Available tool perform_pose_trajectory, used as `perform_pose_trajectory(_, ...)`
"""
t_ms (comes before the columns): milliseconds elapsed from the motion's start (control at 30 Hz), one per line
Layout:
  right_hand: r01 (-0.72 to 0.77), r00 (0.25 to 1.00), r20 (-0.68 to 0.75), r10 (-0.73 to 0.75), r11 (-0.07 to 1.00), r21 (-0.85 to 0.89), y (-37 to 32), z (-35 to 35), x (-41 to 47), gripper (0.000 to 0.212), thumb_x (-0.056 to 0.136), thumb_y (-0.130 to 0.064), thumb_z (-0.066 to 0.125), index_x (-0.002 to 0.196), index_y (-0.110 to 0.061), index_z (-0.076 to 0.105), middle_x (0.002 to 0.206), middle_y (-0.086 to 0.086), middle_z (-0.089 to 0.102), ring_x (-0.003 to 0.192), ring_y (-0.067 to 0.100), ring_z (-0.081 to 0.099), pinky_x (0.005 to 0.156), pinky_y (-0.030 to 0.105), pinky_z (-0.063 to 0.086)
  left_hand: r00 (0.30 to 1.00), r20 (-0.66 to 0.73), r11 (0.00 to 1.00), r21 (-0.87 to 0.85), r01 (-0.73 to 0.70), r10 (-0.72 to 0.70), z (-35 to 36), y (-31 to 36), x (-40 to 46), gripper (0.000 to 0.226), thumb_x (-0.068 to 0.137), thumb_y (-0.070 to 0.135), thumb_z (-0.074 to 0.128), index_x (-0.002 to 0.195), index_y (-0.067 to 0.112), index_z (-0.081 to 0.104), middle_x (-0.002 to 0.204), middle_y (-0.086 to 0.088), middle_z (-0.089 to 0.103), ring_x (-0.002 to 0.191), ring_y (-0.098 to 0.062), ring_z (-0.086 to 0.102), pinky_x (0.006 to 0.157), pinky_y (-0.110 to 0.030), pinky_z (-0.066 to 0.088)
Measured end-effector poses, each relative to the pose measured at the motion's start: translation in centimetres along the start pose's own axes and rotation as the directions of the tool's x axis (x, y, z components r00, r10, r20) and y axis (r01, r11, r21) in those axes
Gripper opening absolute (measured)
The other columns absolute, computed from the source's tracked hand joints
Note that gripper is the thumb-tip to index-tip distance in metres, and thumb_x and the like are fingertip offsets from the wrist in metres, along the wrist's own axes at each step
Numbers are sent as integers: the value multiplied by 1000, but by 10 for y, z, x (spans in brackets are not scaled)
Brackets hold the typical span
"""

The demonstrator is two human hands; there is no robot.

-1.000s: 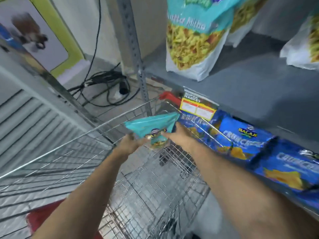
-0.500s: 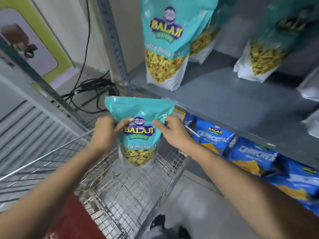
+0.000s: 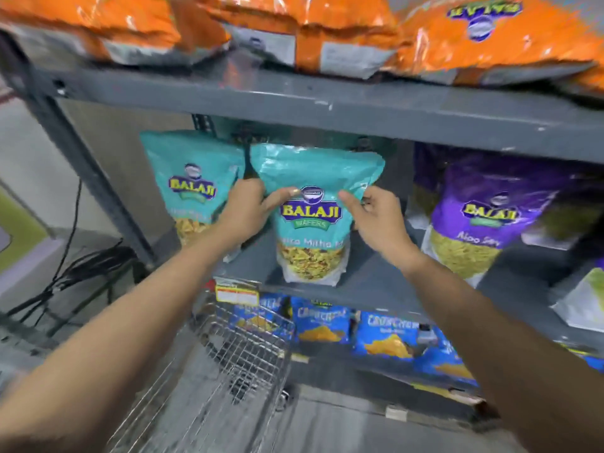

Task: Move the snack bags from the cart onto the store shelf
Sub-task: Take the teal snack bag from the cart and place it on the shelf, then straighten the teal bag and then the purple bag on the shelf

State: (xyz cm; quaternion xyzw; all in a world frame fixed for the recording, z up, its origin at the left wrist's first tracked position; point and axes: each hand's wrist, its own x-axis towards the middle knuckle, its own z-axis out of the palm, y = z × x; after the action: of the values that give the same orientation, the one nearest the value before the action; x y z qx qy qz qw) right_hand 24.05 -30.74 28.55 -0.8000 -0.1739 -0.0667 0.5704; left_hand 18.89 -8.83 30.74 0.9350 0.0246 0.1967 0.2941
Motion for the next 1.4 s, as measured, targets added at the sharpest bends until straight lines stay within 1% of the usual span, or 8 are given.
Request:
perform_pose_trajectory(200, -192, 981, -2, 192, 981, -22, 69, -21, 30, 66, 78, -67, 64, 83, -2, 56, 78, 28, 67, 65, 8, 51, 60, 55, 55, 985, 158, 948, -298, 111, -66, 63, 1, 47, 47, 81, 58, 64, 77, 11, 69, 78, 0, 67, 71, -8, 57, 71, -42, 54)
perform_pose_trajectory(333, -238, 961, -99, 259, 953, 186, 45, -41, 42, 23, 87, -38, 70, 97, -17, 67, 87, -12, 77, 80, -2, 69, 76, 24, 58, 992, 87, 758, -640, 130, -96, 53, 32, 65, 14, 93, 26, 62, 102, 15, 61, 81, 4, 65, 55, 11, 60, 63, -11, 54)
perform_pose_trajectory(500, -95, 962, -221, 160, 956, 278, 22, -56, 61, 17, 90, -9, 67, 106, -12, 62, 84, -15, 67, 64, -16, 63, 67, 7, 49, 984, -30, 727, -678, 108, -175, 47, 35, 86, 16, 90, 22, 66, 75, 24, 60, 75, 15, 67, 61, 7, 62, 65, -24, 51)
perform_pose_trajectory(600, -145, 964, -175, 199, 949, 279, 30, -55, 57, 24, 85, -20, 74, 108, -16, 66, 91, -17, 74, 79, -9, 68, 71, 11, 50, 985, 17, 672, -729, 131, -174, 55, 26, 74, 9, 91, 18, 65, 93, 10, 65, 62, 12, 67, 44, 7, 57, 45, -10, 44)
perform_pose_trajectory(767, -419, 906, 146, 396, 888, 188, 90, -39, 31, 64, 78, -15, 79, 128, -9, 40, 120, -12, 61, 100, -1, 63, 75, 11, 52, 891, 402, 673, -602, 429, -209, 104, -37, 33, 102, 58, 39, 89, 142, 11, 38, 137, -5, 58, 122, -13, 59, 100, -31, 51)
perform_pose_trajectory(867, -541, 796, 326, 511, 841, 2, 124, -18, 11, 117, 41, -34, 97, 138, -12, 36, 136, 1, 60, 118, 16, 61, 102, 35, 52, 801, 587, 781, -445, 438, -114, 138, -53, 7, 83, 64, 20, 89, 134, 18, 45, 129, 4, 64, 115, -13, 63, 99, -33, 54)
perform_pose_trajectory(1033, -480, 833, 262, 488, 872, -97, 154, 13, -10, 91, 34, -50, 95, 110, -46, 45, 128, -6, 66, 115, 14, 64, 101, 44, 54, 860, 482, 777, -473, 417, -168, 146, -61, -15, 69, 61, 31, 89, 123, 21, 59, 121, 3, 70, 108, -12, 68, 95, -39, 56)
perform_pose_trajectory(1400, -420, 865, 246, 437, 900, -121, 131, 15, -37, 93, 58, -33, 93, 135, -28, 41, 129, -7, 63, 115, 17, 64, 99, 38, 55, 861, 486, 758, -503, 416, -150, 138, -63, -35, 56, 67, 16, 87, 115, 26, 61, 113, 4, 73, 105, -9, 69, 97, -37, 55)
